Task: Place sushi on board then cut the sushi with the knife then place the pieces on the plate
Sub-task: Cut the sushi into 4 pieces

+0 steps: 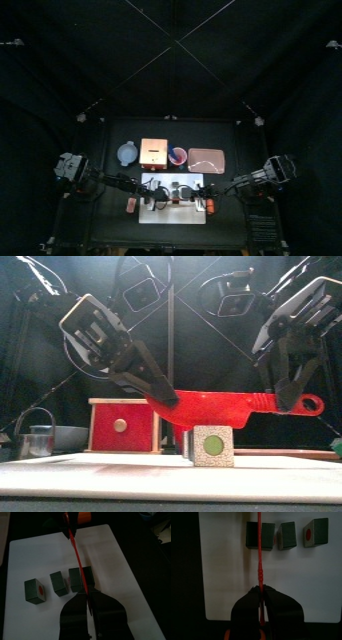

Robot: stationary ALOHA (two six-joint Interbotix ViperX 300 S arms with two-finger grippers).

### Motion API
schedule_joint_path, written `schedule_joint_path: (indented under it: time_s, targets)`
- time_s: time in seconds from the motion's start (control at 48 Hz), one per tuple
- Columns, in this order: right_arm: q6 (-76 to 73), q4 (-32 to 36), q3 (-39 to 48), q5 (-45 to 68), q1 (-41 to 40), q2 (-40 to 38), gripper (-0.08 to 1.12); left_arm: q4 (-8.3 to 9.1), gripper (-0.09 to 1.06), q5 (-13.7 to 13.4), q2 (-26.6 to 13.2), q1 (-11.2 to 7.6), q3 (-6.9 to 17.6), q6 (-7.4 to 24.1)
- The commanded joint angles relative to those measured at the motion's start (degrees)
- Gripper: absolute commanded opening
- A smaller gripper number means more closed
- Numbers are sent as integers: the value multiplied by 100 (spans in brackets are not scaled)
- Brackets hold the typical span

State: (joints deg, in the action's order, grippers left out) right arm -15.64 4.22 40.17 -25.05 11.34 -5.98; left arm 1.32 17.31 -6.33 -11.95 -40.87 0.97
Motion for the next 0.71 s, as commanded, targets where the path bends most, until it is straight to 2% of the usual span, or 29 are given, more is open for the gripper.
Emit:
schedule_joint_path:
  time_s: [0.021,0.292,0.708]
  targets:
    - [-9,18,-246,88,-62,-141,33,35,30,97,202,53,53,35]
    - [-26,-18,-272,88,-44,-88,33,35,29,97,141,53,97,35]
    - [-44,-387,-281,149,0,158,33,18,29,114,-193,9,211,26]
